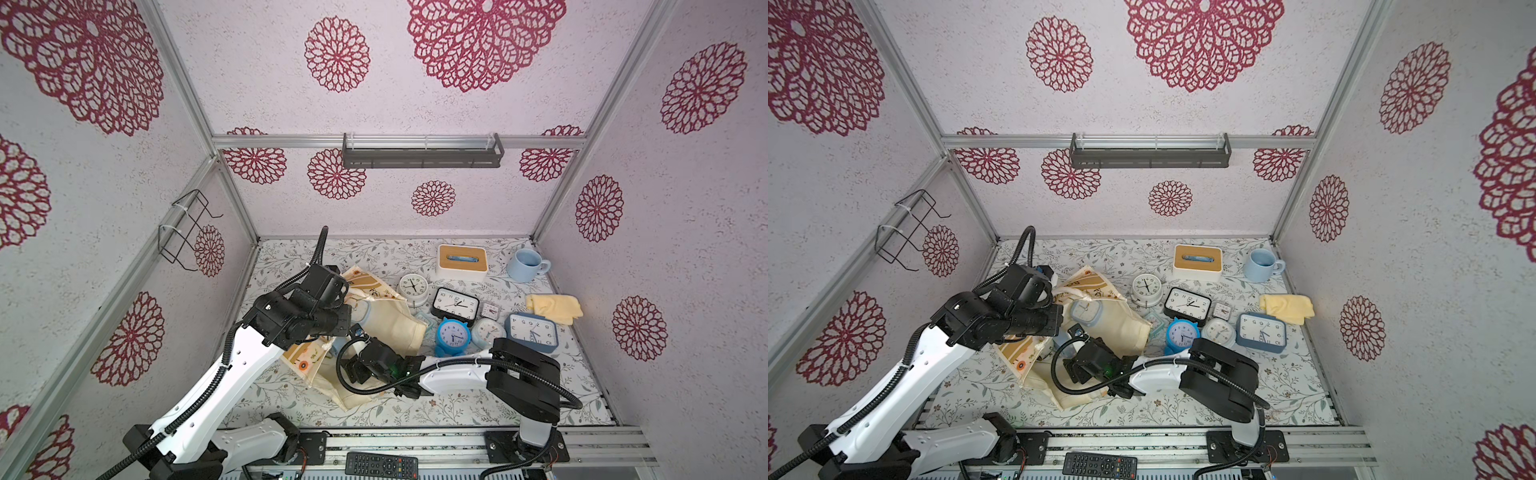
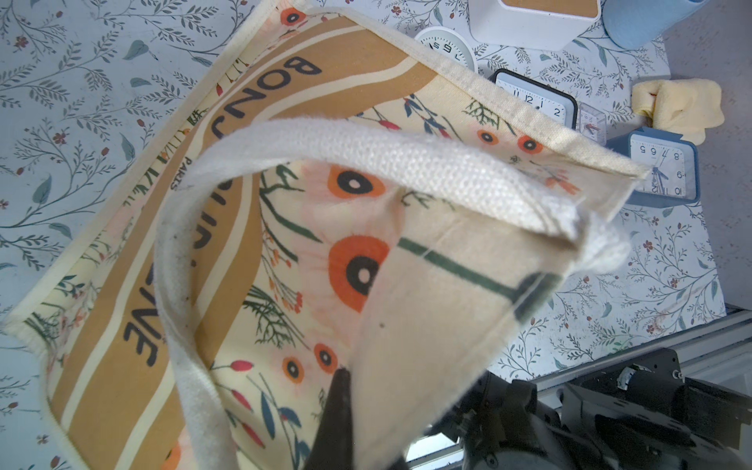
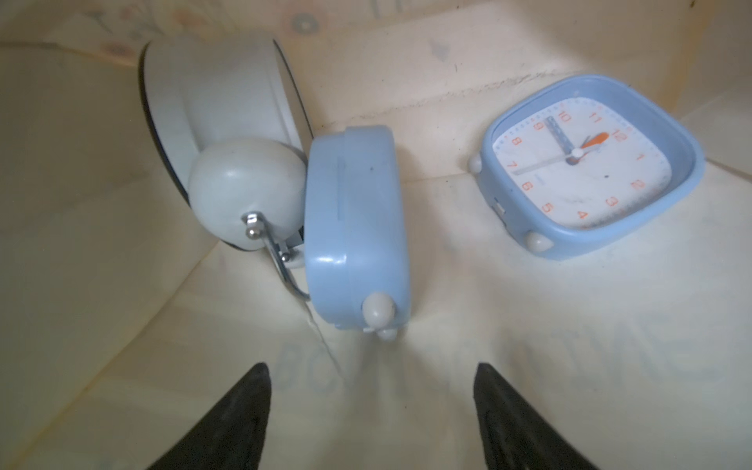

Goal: Take the alarm clock out of the canvas bag
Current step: Pick up the alarm from the canvas bag.

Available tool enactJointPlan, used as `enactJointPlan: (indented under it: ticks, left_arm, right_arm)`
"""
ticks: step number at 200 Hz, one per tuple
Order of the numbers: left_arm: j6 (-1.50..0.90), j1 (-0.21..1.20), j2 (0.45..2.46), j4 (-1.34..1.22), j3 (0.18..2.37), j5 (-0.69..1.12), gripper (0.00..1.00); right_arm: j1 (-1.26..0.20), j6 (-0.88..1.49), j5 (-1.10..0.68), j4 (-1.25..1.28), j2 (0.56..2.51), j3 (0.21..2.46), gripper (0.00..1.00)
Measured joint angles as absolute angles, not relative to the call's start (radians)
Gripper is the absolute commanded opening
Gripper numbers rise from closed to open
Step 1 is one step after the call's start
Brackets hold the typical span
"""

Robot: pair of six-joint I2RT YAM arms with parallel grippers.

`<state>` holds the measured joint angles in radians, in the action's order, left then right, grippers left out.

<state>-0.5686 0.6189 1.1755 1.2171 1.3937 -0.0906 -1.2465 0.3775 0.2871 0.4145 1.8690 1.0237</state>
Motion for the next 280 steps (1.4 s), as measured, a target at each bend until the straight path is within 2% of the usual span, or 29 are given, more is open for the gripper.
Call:
enactJointPlan:
  ticks: [31,60,126,179,231,280]
  left_arm:
    - [-0.568,0.610,1.176,1.217,1.394,-0.087,0.00]
    - [-0.565,0.609,1.176,1.217,1.394,-0.086,0.00]
    - [-0.561,0.607,1.171,1.216,1.394,-0.084,0.00]
    - [-0.561,0.606,1.171,1.216,1.394,-0.083,0.00]
    - [-0.561,0.597,1.171,1.215,1.398,-0.079,0.00]
    - [-0.561,0.590,1.172,1.203,1.413,-0.071,0.00]
  right_arm:
    - [-1.234,0.399,0.302,0.445,1.900,1.060,0.77]
    - [-1.209,0.413,0.279,0.453,1.962,1.105,0.67]
    - [-1.180,0.411,0.202,0.451,2.022,1.141,0.27]
    - [-1.181,0.393,0.207,0.393,1.934,1.097,0.26]
    - [-1.186,0.327,0.259,0.145,1.579,1.069,0.27]
    - [-1.194,0.281,0.336,-0.210,1.272,1.022,0.27]
